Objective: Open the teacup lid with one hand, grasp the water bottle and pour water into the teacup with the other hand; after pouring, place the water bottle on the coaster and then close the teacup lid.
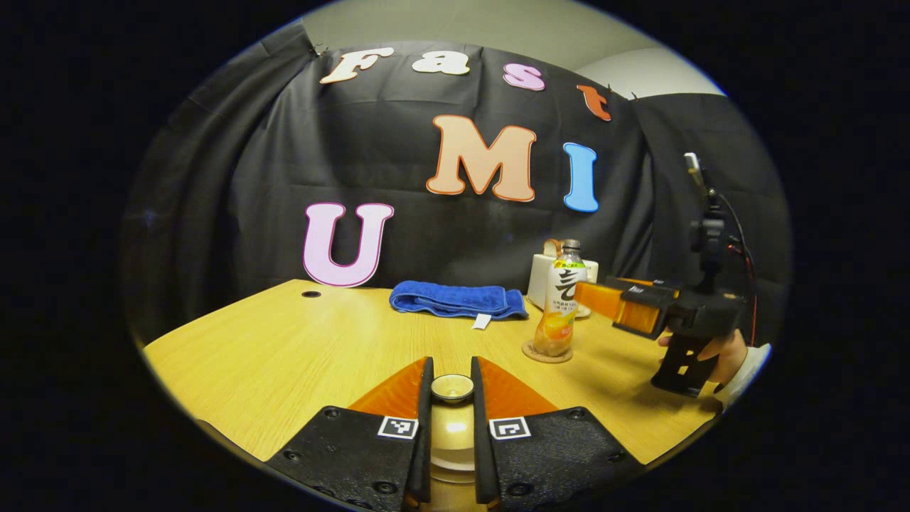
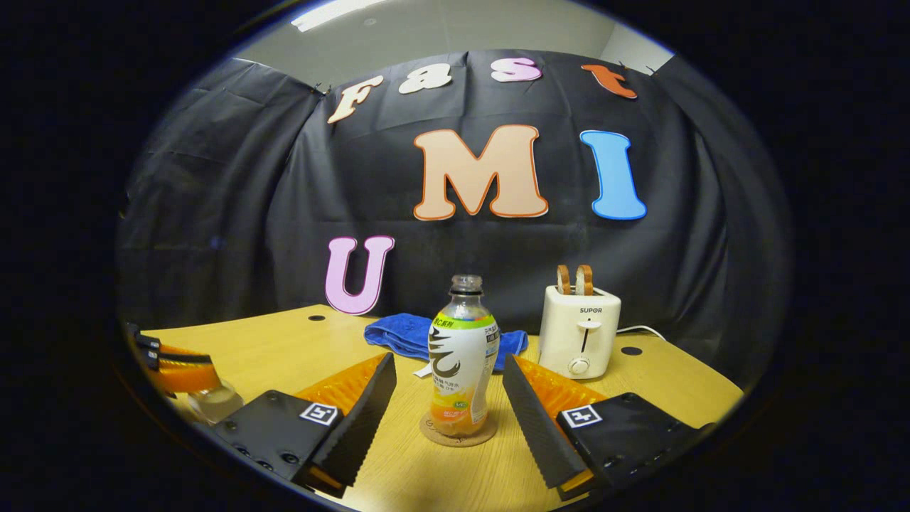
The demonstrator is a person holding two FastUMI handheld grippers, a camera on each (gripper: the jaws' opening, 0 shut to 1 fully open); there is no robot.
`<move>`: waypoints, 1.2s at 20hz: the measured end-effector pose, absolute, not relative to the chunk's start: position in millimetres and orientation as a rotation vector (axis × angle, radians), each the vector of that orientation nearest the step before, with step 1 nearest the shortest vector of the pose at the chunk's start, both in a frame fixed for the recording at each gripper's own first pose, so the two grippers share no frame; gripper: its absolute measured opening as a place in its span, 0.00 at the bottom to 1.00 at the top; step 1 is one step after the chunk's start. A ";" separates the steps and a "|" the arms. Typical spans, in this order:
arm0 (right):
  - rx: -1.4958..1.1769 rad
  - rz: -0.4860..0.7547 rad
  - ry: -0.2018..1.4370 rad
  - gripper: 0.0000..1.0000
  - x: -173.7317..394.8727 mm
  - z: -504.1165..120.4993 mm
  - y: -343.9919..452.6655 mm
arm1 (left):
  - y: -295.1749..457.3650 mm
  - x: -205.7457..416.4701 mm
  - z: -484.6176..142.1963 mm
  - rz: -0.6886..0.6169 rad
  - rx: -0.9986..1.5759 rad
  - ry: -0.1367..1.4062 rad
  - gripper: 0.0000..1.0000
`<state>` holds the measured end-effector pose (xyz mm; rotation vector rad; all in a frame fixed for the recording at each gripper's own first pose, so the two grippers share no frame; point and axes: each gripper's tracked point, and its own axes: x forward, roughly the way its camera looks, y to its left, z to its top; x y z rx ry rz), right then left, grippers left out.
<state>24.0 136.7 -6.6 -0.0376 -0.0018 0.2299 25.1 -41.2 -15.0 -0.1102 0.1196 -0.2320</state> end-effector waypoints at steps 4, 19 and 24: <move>-0.027 0.237 -0.018 0.93 11.5 1.2 132.7 | -46.0 22.6 -17.4 -0.232 -0.079 0.119 0.22; 0.029 0.196 -0.005 0.93 -50.1 -12.2 114.9 | -63.9 7.3 -8.4 -0.220 -0.007 0.055 0.96; 0.025 0.132 -0.016 0.93 -78.6 -24.3 93.7 | -70.3 1.2 2.8 -0.181 0.004 0.003 0.96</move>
